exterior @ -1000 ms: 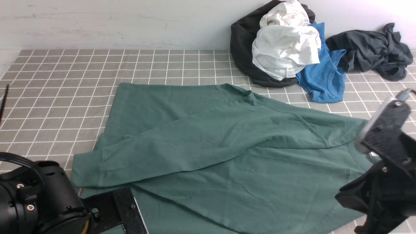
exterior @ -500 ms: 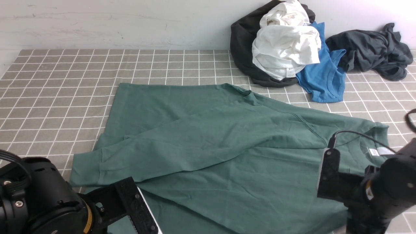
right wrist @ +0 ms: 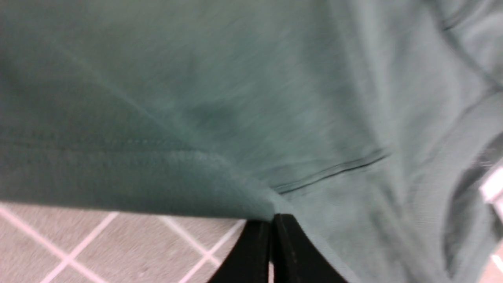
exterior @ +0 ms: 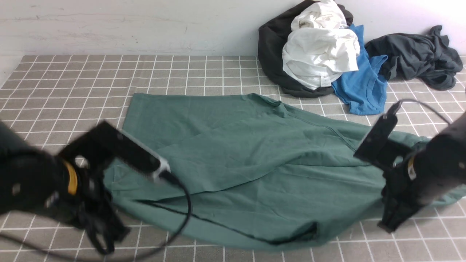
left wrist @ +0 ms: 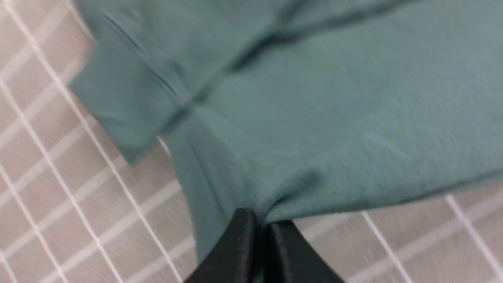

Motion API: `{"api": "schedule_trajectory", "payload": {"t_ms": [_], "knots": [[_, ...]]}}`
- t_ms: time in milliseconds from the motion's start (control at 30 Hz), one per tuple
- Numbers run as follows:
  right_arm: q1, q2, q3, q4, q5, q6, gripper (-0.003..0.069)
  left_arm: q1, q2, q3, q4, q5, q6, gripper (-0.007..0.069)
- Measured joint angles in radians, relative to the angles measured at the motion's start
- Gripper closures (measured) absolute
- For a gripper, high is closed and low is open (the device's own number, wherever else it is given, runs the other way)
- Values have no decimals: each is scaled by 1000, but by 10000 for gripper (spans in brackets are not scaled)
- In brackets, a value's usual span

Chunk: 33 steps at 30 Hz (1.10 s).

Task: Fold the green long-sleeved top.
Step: Use both arms simultaneously to clamp the lower edge of the clothing fabric, then use both arms to drag the lower edge of the fabric forward and fold it over the upper edge

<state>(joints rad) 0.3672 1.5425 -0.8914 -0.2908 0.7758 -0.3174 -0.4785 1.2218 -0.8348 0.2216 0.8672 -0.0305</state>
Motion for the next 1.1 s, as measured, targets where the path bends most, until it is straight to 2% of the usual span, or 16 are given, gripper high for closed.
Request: {"api": "schedule_trajectory", "payload": {"t_ms": [133,233,300,333,367,500,633,733,900,1000,1067,1100], "knots": [[-32,28,-141,4,-37,14,664,149,143,-215,-18,-60,39,611],[-69,78,-225,13,-87,16,664,203,250,-340,-20,-95,48,611],[-110,165,-335,19,-142,16,664,263,395,-512,-20,-118,57,611],[-110,172,-344,19,-145,16,664,266,407,-512,-20,-118,57,611],[-127,243,-417,19,-160,12,664,291,502,-623,-20,-122,59,611],[-134,385,-574,20,-172,13,664,327,719,-827,-20,-129,62,611],[-134,541,-723,20,-177,85,662,352,949,-1064,-19,-132,62,586],[-134,630,-812,19,-150,140,634,363,1100,-1221,-6,-112,62,503],[-134,678,-922,0,-41,222,518,367,1242,-1447,18,22,61,263],[-134,669,-980,13,8,253,480,368,1232,-1507,-9,99,62,193],[-134,664,-1004,45,27,257,475,368,1221,-1527,-36,138,66,179],[-132,659,-1024,127,45,236,480,368,1206,-1546,-88,198,79,177]]}}
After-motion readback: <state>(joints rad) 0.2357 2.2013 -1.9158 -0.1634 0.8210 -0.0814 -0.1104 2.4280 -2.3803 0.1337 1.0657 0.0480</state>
